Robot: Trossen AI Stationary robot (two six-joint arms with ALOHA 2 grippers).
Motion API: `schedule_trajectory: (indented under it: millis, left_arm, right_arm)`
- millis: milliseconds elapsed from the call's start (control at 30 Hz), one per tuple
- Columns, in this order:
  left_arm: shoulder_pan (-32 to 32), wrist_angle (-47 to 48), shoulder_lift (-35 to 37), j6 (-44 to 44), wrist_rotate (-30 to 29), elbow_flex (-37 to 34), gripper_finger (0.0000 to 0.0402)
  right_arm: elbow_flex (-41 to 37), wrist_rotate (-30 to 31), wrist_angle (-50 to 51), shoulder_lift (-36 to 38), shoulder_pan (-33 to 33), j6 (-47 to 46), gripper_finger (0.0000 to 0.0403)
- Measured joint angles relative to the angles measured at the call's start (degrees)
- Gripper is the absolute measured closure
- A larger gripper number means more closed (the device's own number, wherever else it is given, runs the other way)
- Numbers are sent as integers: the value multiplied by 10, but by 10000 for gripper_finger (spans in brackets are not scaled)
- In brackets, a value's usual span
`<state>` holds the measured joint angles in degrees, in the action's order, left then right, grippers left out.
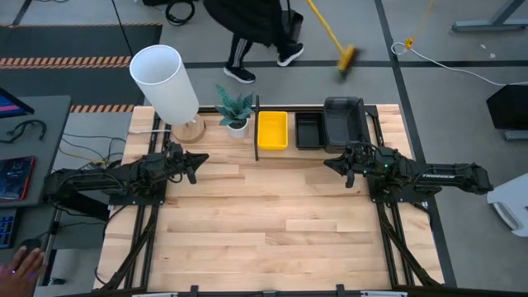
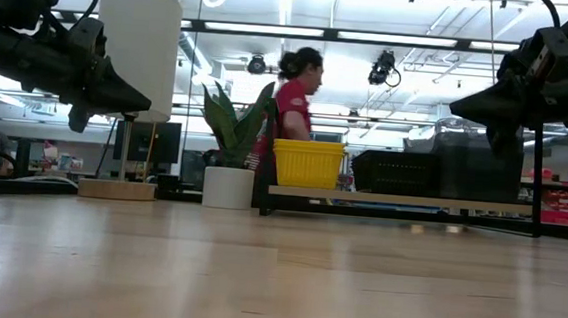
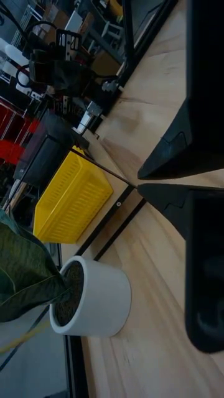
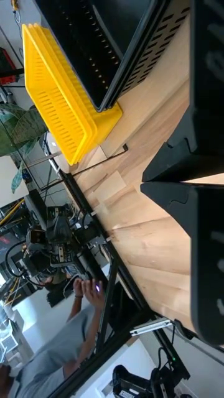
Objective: Stack baskets on shelf by color
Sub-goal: Return to Home Position
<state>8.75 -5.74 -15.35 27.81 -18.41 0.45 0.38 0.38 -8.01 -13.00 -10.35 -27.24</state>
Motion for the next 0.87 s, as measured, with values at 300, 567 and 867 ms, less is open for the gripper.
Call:
schedule_trajectory:
  millis: [300,567,867]
  left_arm:
    - [0,0,0,0,0,0,367]
    - [0,0,0,0,0,0,376]
    - [0,0,0,0,0,0,366]
  right_arm:
    - [0,0,0,0,0,0,389]
    - [0,0,0,0,0,0,389]
    - [0,0,0,0,0,0,389]
